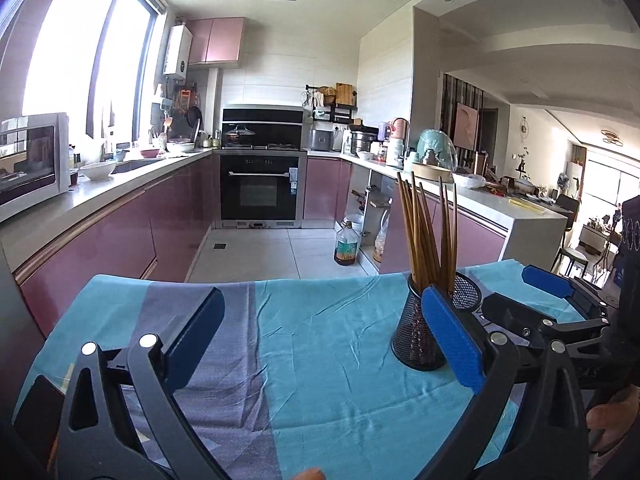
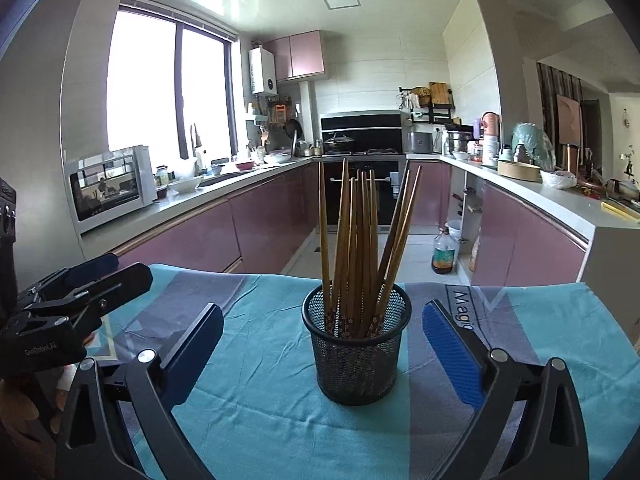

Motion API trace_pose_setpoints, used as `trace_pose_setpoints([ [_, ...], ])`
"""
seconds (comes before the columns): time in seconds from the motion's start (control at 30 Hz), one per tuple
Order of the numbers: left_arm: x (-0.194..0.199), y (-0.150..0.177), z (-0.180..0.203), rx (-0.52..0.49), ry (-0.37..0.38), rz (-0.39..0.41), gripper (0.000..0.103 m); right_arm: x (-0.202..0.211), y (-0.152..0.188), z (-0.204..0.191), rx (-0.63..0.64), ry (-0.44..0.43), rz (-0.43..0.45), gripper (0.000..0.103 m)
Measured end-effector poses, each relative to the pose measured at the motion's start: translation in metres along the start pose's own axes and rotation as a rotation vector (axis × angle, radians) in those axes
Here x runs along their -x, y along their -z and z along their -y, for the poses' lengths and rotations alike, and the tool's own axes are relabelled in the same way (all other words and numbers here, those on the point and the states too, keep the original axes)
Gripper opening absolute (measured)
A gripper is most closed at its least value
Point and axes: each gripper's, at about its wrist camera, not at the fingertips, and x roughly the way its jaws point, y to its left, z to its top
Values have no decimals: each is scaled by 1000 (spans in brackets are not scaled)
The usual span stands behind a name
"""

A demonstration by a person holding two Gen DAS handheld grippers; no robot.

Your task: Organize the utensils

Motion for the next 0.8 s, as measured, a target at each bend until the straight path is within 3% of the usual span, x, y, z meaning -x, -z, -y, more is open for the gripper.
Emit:
trace_pose_setpoints([
  [0.3, 22, 13, -1, 11, -39, 43, 97, 20, 6, -6, 7, 60, 110, 96],
  [0.8, 23, 20, 8, 20, -46, 55, 97, 30, 17, -7, -10, 122, 132, 96],
])
